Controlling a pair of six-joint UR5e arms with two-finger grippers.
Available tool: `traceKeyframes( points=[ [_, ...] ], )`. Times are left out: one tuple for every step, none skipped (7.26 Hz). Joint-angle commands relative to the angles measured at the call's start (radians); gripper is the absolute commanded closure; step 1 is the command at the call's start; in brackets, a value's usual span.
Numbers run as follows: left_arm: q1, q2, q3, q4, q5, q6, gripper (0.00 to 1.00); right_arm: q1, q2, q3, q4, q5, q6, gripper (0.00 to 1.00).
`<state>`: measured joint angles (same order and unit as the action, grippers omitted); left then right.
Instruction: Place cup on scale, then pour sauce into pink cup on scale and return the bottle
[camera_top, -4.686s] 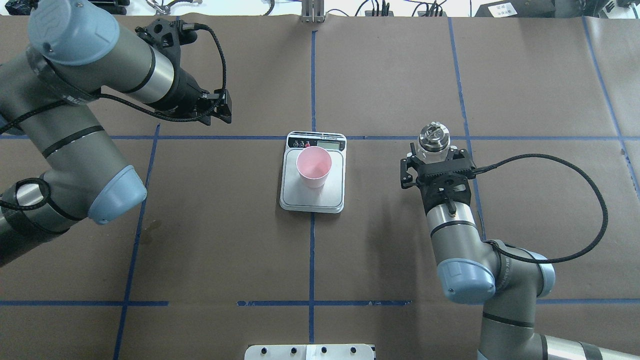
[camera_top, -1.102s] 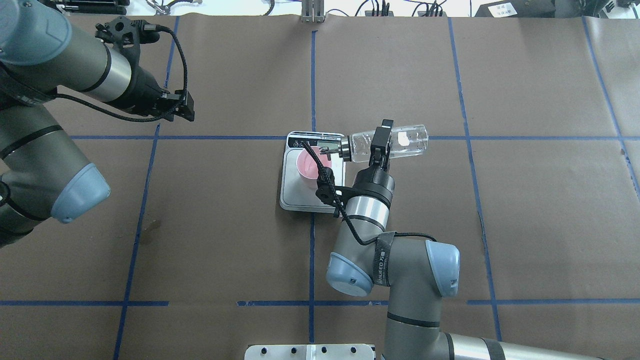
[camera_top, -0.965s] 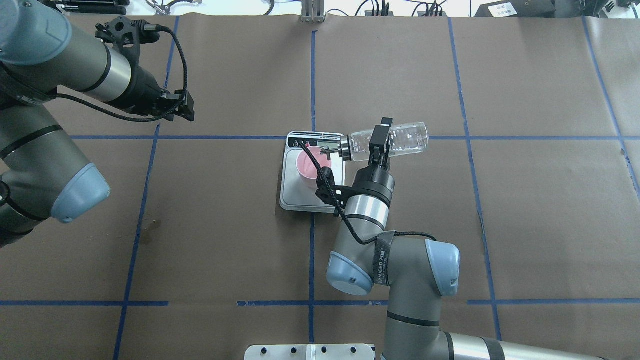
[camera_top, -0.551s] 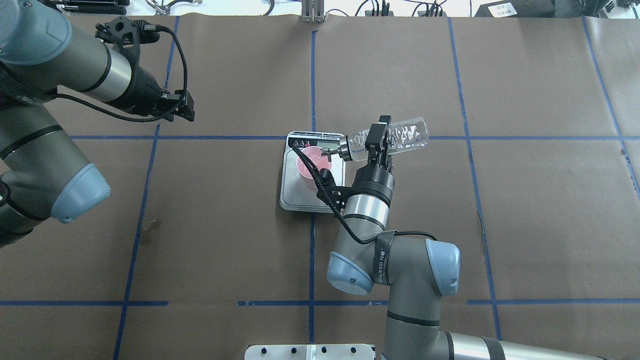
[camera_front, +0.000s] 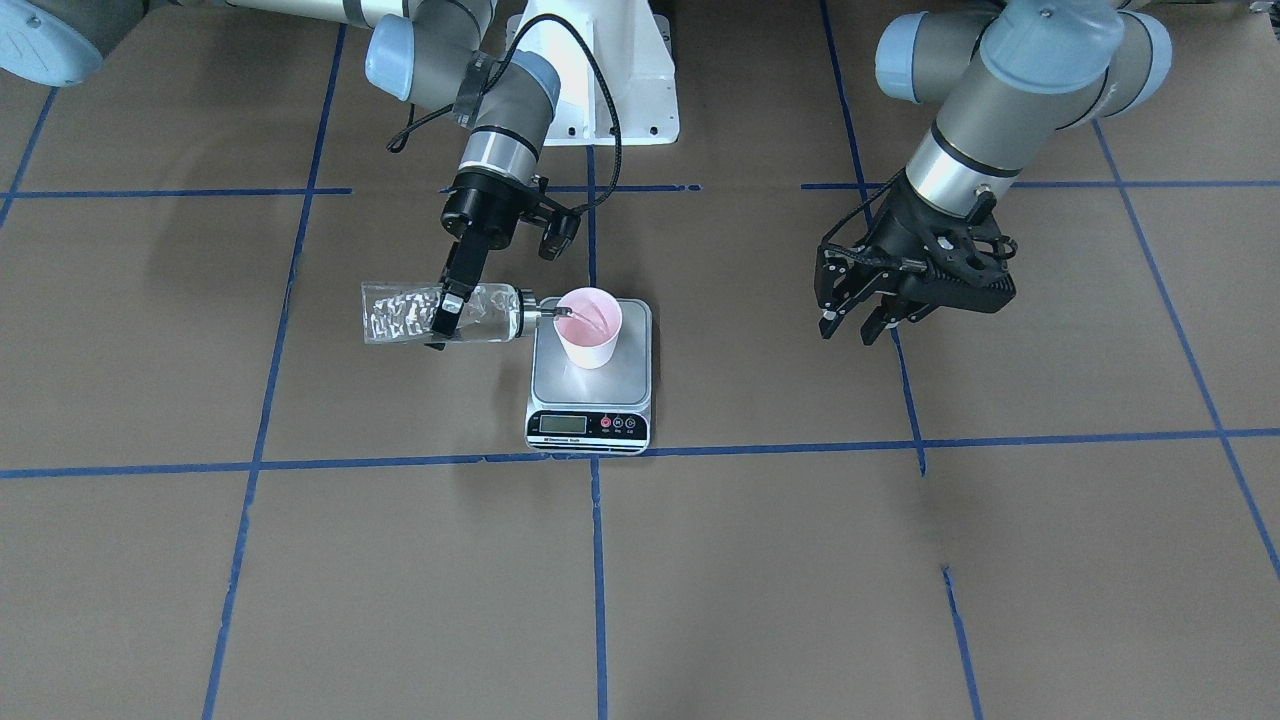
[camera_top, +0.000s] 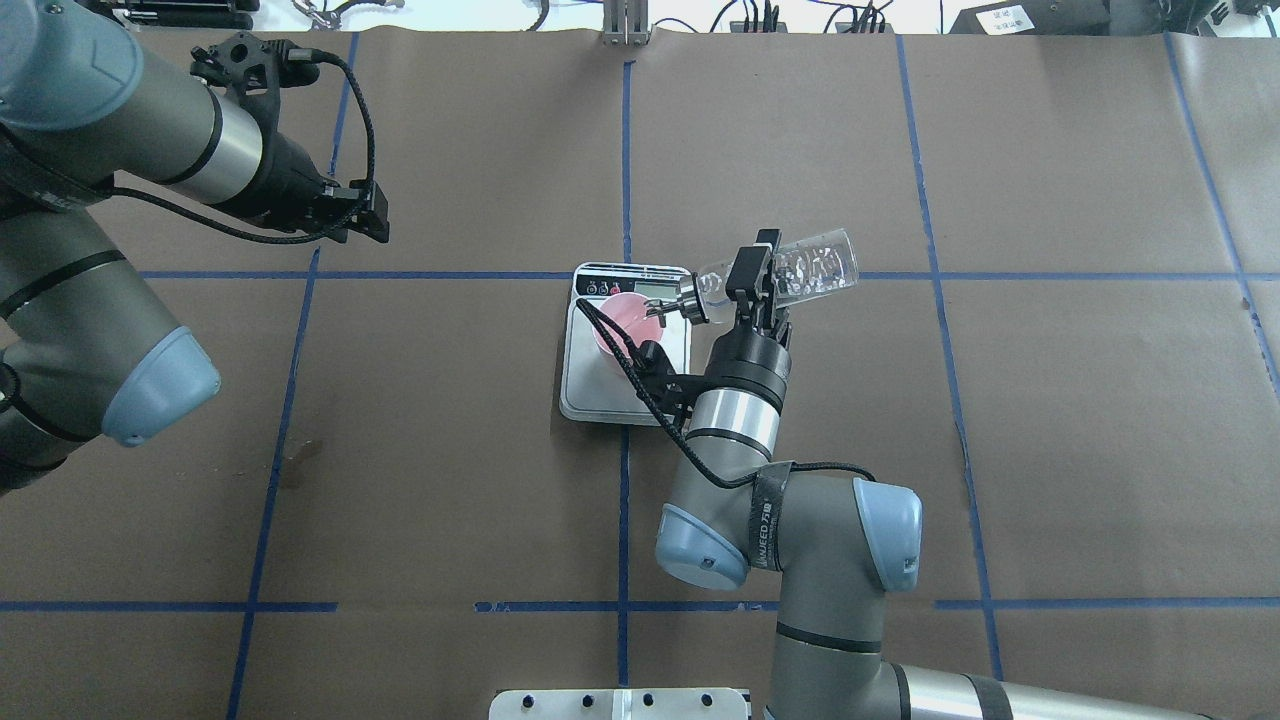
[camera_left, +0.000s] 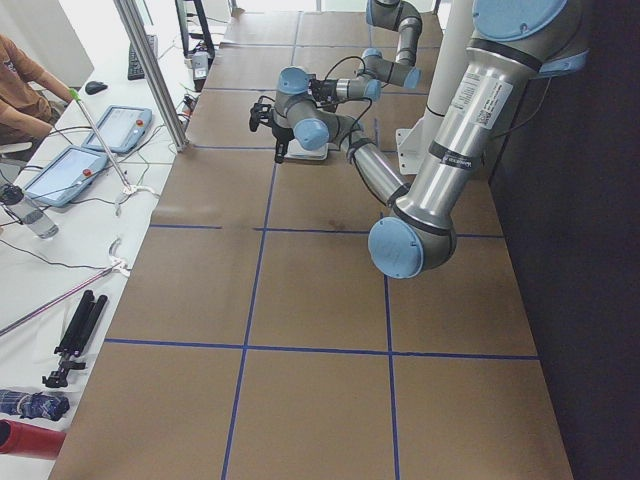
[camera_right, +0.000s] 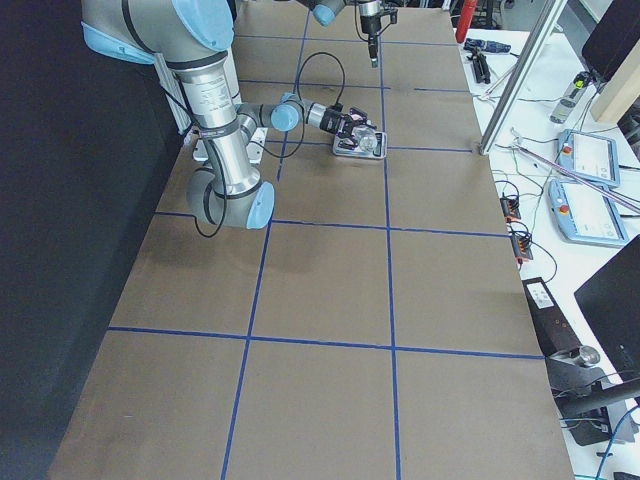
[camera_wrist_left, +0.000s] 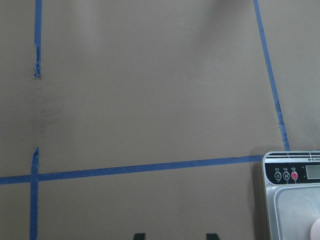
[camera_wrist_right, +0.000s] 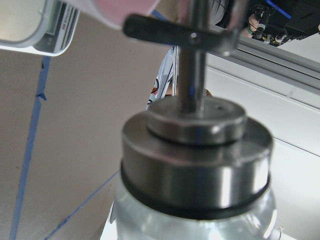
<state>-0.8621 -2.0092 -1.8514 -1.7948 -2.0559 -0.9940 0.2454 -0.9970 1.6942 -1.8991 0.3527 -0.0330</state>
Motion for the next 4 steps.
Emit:
traceKeyframes(
  points=[
    [0.0,0.009,0.001,0.0,-0.001,0.0,0.49,0.0,-0.002,-0.001,0.0,-0.006,-0.008,1.0],
    [0.0,0.009,0.001,0.0,-0.001,0.0,0.49,0.0,-0.002,-0.001,0.0,-0.006,-0.008,1.0],
    [0.0,0.009,0.003,0.0,-0.001,0.0,0.49,0.0,-0.002,-0.001,0.0,-0.009,-0.008,1.0],
    [0.002,0.009,0.007,-0.002,-0.001,0.002,0.49,0.0,0.003,-0.001,0.006,-0.011,-0.007,1.0]
  ],
)
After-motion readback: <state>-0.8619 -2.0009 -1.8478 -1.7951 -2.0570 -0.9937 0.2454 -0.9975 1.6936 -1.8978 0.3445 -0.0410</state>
